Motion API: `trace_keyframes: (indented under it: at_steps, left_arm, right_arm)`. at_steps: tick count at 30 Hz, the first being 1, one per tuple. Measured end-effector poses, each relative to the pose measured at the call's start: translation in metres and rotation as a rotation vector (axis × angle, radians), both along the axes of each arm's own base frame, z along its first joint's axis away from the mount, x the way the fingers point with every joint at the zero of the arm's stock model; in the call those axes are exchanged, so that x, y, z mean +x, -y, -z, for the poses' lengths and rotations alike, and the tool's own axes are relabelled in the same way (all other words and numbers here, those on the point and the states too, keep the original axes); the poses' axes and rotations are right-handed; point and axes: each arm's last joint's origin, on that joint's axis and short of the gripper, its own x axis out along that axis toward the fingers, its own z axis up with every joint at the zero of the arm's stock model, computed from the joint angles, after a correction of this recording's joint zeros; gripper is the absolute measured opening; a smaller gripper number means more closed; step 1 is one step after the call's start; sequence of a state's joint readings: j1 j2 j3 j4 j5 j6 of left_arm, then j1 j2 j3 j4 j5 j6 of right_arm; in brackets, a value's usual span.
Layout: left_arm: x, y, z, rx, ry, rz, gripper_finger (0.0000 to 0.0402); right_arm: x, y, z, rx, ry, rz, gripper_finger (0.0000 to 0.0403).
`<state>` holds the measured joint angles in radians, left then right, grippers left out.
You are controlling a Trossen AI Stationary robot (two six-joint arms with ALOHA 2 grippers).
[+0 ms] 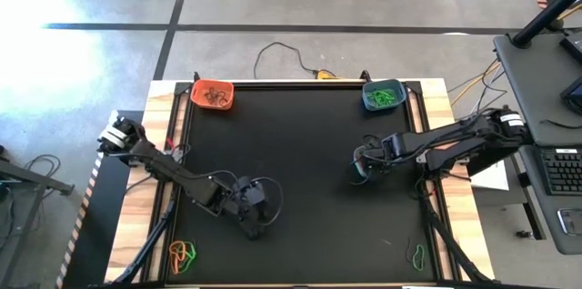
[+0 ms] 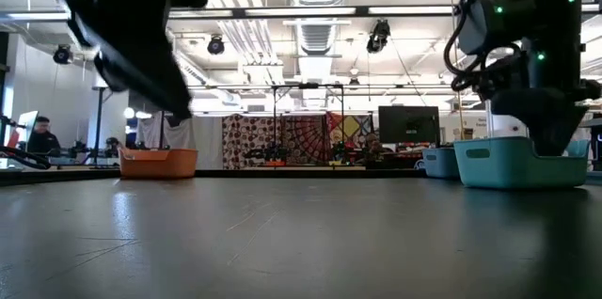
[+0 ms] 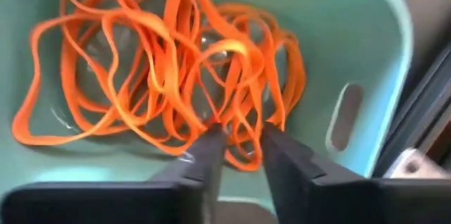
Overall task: Sort rubber bands into baskets
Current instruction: Put the orange rubber band into the green bin, then put the green rubber band into the blue bin
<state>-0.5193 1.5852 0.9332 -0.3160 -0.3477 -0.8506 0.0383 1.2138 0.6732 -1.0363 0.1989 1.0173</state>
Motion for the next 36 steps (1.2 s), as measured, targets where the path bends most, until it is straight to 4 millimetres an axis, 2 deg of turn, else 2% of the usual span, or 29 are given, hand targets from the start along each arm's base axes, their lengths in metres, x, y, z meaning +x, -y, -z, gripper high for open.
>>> trace_keyframes:
  at_steps: [4, 8, 11, 17, 20, 23, 29, 33, 36]
  left_arm:
    - [0.005, 0.009, -0.016, -0.014, 0.053, -0.017, 0.0132]
    - [0.006, 0.012, -0.024, -0.037, 0.055, -0.064, 0.0132]
    - [0.005, 0.012, -0.023, -0.051, 0.058, -0.093, 0.0132]
    - [0.004, 0.012, -0.02, -0.041, 0.053, -0.093, 0.0132]
    - [0.005, 0.01, -0.019, -0.017, 0.054, -0.091, 0.0132]
    - [0.005, 0.01, -0.019, 0.015, 0.055, -0.06, 0.0132]
    - [0.004, 0.01, -0.018, 0.08, 0.049, 0.013, 0.0132]
    - [0.004, 0.01, -0.018, 0.126, 0.046, 0.061, 0.0132]
    - [0.004, 0.01, -0.018, 0.145, 0.045, 0.083, 0.0132]
  right_arm:
    - [0.009, -0.001, -0.015, -0.012, 0.042, -0.108, 0.0145]
    - [0.024, -0.014, -0.039, -0.011, 0.144, -0.162, 0.017]
    - [0.032, -0.039, -0.054, 0.033, 0.211, -0.195, 0.0166]
    - [0.03, -0.117, -0.067, 0.189, 0.251, -0.17, 0.0145]
    - [0.022, -0.157, -0.058, 0.278, 0.16, -0.154, 0.0142]
    - [0.014, -0.193, -0.041, 0.34, 0.008, -0.176, 0.0149]
    - [-0.002, -0.252, -0.001, 0.516, -0.304, -0.251, 0.0179]
    - [-0.007, -0.271, 0.022, 0.585, -0.381, -0.231, 0.0186]
    - [-0.007, -0.271, 0.034, 0.583, -0.393, -0.201, 0.0187]
